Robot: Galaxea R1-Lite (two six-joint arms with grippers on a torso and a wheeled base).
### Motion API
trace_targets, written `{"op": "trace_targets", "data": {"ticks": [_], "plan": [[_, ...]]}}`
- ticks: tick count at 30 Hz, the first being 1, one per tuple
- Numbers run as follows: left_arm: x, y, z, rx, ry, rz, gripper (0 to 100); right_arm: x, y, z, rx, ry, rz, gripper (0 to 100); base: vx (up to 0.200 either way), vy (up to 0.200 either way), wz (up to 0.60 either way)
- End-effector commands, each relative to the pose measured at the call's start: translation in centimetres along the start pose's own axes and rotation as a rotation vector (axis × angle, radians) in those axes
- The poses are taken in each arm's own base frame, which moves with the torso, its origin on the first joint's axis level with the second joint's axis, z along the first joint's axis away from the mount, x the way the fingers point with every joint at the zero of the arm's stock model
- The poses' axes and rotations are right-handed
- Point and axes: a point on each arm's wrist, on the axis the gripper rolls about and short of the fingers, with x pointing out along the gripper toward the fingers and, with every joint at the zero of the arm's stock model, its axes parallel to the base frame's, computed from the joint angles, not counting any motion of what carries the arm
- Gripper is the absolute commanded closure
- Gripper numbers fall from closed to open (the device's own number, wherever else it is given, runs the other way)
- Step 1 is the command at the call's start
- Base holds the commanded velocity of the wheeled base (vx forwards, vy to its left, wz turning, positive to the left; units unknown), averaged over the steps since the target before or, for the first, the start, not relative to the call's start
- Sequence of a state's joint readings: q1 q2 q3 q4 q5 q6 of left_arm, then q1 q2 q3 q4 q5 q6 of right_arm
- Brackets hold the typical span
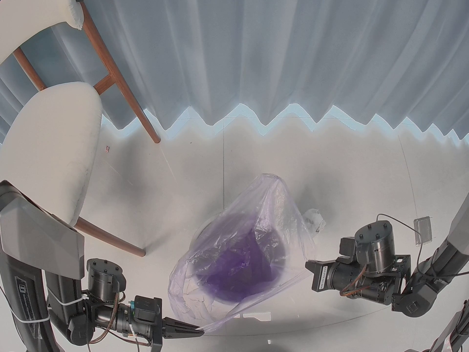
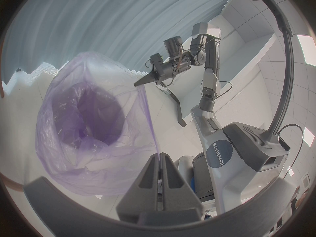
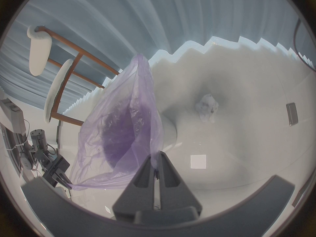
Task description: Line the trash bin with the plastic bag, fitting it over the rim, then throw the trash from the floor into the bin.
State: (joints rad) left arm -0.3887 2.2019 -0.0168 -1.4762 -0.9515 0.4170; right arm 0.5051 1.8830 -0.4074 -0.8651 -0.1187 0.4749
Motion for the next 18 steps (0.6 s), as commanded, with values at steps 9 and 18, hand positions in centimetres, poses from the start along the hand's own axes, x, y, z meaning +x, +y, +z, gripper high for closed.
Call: {"op": "trace_targets", "data": {"ticks": [9, 18], "plan": [[0.1, -0.3, -0.7, -0.031, 0.024, -0.013, 100, 2.3, -2.7, -6.8, 0.021, 0.08, -0.016, 100, 0.0, 0.0, 0.0], [0.2, 0.0, -1.7, -0.081, 0.056, 0.002, 100, 4.3, -3.4, -8.9, 0.02, 0.068, -0.003, 100, 0.0, 0.0, 0.0]]}}
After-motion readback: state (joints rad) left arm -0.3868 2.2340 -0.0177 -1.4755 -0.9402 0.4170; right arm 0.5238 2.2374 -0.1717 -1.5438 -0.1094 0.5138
